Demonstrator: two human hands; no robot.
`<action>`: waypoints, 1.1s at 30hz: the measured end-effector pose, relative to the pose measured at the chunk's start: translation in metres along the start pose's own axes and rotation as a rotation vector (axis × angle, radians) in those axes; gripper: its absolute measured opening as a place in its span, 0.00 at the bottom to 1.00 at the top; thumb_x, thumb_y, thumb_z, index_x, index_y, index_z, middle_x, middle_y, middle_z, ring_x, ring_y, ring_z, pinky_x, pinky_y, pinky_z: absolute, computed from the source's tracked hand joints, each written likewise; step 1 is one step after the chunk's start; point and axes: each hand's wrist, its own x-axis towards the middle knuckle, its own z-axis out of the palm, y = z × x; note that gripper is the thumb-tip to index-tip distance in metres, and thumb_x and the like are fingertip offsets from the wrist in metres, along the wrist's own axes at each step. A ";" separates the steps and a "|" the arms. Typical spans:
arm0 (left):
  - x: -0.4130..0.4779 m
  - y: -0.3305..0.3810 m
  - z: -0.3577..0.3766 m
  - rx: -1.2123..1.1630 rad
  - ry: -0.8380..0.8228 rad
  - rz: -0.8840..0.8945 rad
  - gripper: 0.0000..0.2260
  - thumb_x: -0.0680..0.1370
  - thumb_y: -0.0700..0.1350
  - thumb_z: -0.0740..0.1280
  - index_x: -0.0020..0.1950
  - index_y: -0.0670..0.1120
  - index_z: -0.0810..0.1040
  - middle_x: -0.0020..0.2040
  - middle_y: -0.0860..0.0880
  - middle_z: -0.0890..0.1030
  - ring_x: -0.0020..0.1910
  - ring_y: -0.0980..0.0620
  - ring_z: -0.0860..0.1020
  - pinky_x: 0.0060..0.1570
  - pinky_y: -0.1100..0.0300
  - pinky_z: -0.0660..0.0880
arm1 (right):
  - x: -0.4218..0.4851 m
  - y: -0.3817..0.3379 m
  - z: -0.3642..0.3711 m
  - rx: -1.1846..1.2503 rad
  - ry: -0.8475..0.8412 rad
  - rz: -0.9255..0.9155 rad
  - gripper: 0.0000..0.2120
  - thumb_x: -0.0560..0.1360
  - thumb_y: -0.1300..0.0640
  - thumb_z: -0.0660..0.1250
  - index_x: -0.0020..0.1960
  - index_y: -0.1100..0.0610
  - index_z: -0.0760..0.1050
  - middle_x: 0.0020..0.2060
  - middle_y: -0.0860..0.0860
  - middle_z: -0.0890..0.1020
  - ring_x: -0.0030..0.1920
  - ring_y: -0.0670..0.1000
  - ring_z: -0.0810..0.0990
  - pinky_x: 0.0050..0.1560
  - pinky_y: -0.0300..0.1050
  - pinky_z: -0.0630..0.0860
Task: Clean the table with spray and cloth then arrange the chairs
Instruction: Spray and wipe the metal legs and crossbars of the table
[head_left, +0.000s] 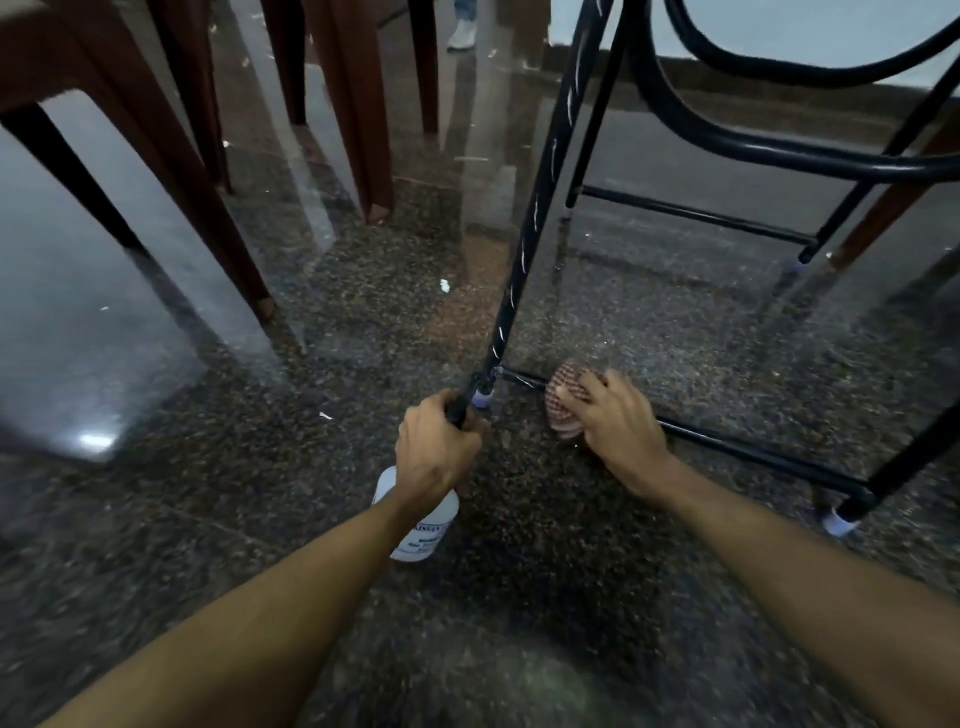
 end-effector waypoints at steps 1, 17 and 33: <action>0.000 -0.001 0.001 0.013 -0.005 -0.002 0.09 0.77 0.46 0.68 0.38 0.54 0.73 0.32 0.50 0.78 0.33 0.49 0.78 0.32 0.55 0.70 | 0.017 -0.016 -0.002 0.024 0.010 -0.025 0.21 0.66 0.63 0.73 0.59 0.55 0.81 0.54 0.58 0.80 0.50 0.61 0.78 0.46 0.54 0.79; -0.001 -0.006 0.006 0.035 -0.022 -0.044 0.06 0.77 0.50 0.71 0.45 0.49 0.78 0.36 0.50 0.79 0.38 0.46 0.80 0.39 0.52 0.77 | -0.009 0.020 -0.015 0.394 0.171 0.228 0.27 0.63 0.71 0.70 0.61 0.55 0.82 0.46 0.53 0.74 0.47 0.56 0.73 0.43 0.49 0.75; -0.004 -0.019 -0.008 0.026 -0.001 -0.057 0.09 0.75 0.50 0.72 0.42 0.47 0.76 0.35 0.49 0.79 0.37 0.46 0.78 0.34 0.55 0.70 | 0.086 -0.073 -0.011 0.732 0.172 0.539 0.05 0.72 0.63 0.71 0.47 0.56 0.83 0.41 0.52 0.84 0.44 0.54 0.81 0.43 0.45 0.76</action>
